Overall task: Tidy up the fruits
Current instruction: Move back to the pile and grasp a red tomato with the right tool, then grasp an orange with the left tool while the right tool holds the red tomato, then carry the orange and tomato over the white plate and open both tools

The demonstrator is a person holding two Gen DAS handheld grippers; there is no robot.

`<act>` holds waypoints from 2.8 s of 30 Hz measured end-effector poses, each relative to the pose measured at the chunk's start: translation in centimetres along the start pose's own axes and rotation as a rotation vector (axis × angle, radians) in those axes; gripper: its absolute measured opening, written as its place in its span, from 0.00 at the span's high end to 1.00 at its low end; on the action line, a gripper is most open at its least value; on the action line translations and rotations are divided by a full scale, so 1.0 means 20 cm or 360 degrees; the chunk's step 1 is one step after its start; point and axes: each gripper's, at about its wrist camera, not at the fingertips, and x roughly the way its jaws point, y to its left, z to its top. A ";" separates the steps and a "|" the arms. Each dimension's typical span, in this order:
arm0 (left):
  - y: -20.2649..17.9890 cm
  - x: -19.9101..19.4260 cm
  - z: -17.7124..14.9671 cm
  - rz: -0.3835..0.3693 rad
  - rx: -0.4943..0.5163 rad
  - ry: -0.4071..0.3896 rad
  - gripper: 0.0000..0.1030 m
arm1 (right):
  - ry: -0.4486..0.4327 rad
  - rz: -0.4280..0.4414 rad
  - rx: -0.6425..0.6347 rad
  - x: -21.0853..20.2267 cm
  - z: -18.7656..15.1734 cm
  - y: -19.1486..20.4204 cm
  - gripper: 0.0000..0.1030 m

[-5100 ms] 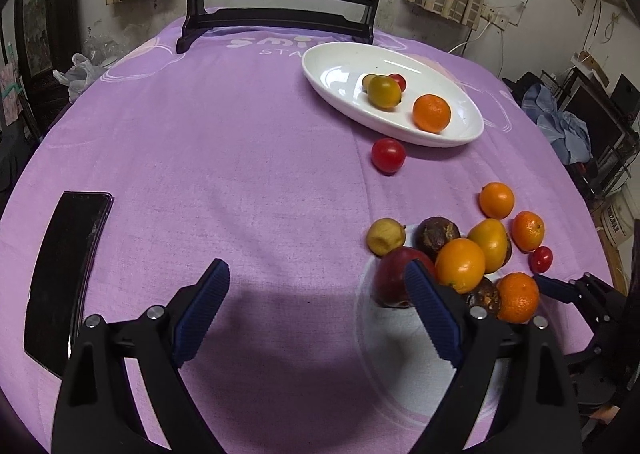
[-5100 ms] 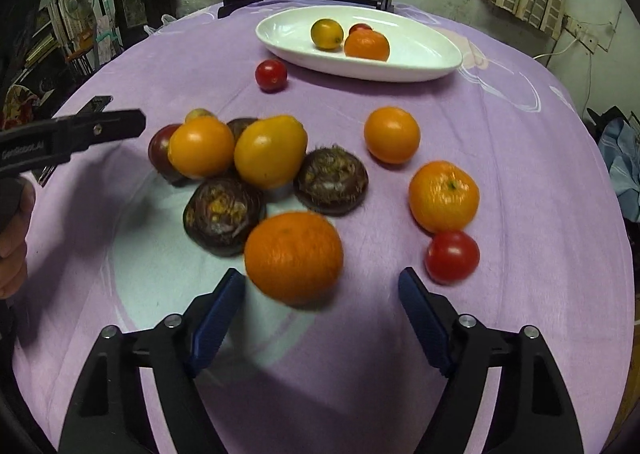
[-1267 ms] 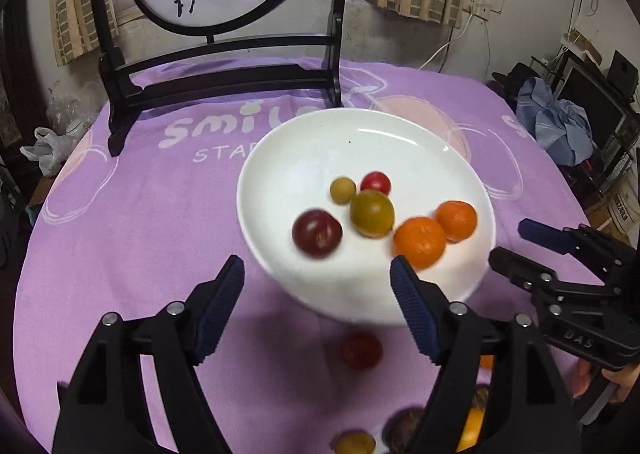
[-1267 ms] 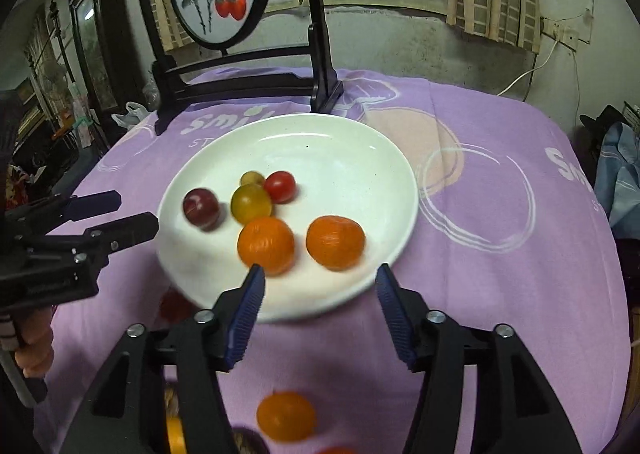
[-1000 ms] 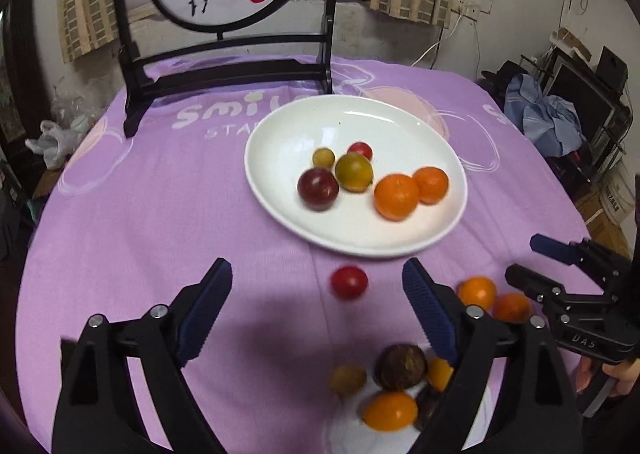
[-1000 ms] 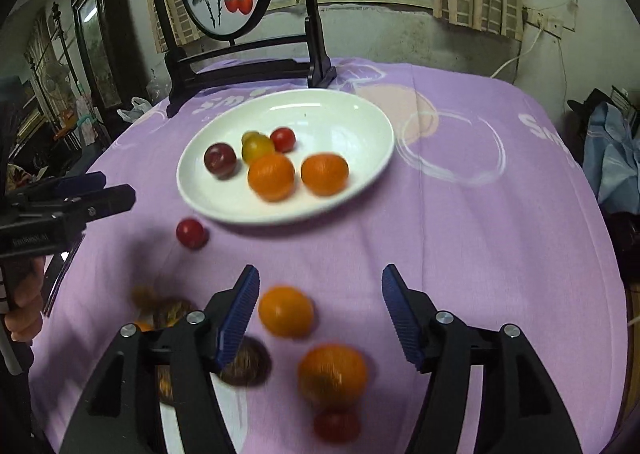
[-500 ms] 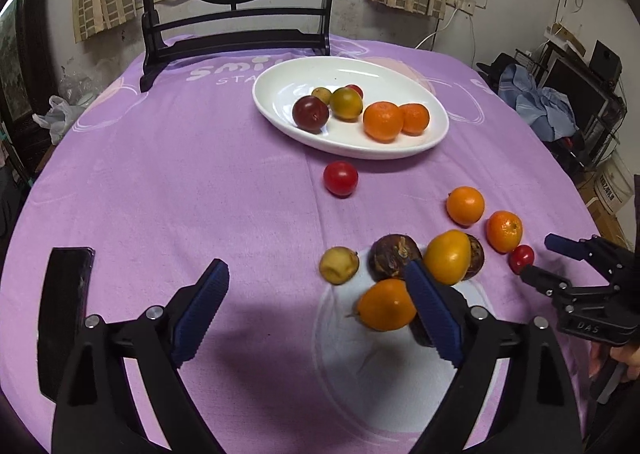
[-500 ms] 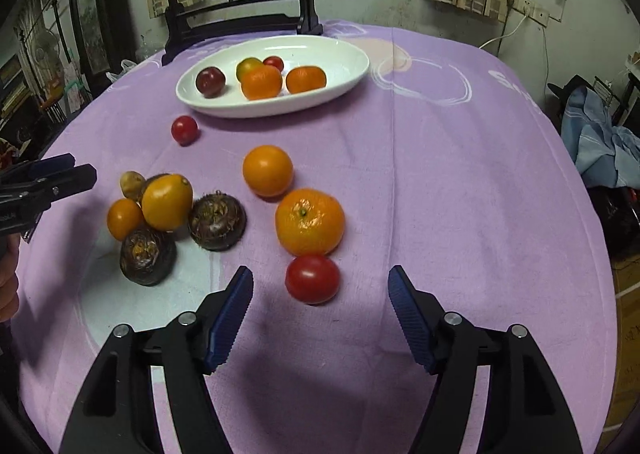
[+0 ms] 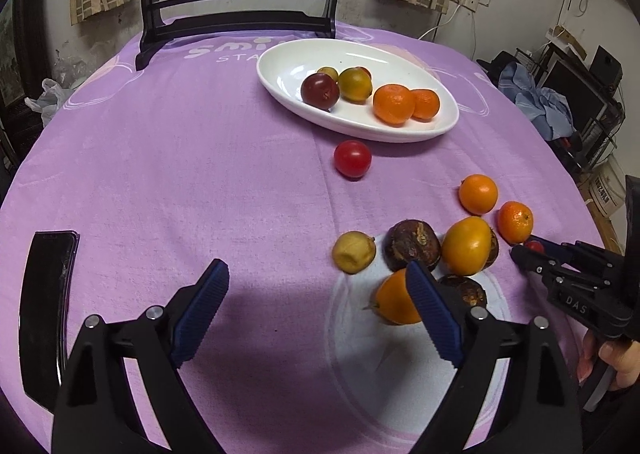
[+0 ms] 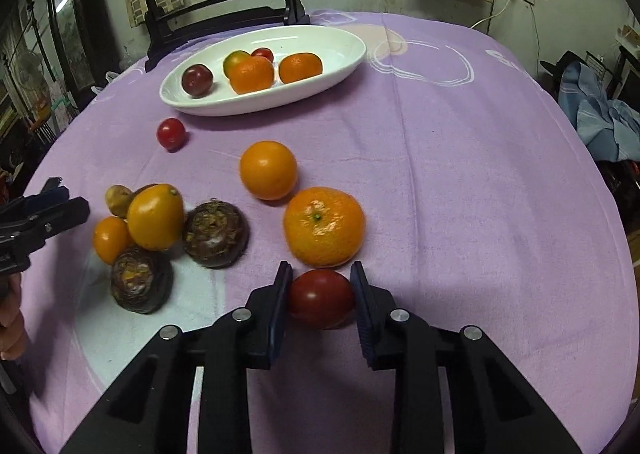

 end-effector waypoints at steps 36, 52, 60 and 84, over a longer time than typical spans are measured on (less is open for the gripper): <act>-0.16 0.10 -0.04 -0.0206 -0.0144 0.0148 0.49 | -0.0060 0.0270 -0.0104 -0.09 -0.18 0.16 0.68; -0.23 0.13 -0.08 0.0008 0.0072 0.0213 0.59 | -0.0063 0.0275 -0.0120 -0.10 -0.19 0.17 0.63; -0.22 0.12 -0.07 0.0012 0.0089 0.0187 0.62 | -0.0061 0.0253 -0.0138 -0.10 -0.19 0.18 0.62; -0.16 -0.12 0.33 -0.0024 0.0171 -0.0034 0.62 | -0.0503 0.0244 -0.0347 -0.49 0.32 0.21 0.70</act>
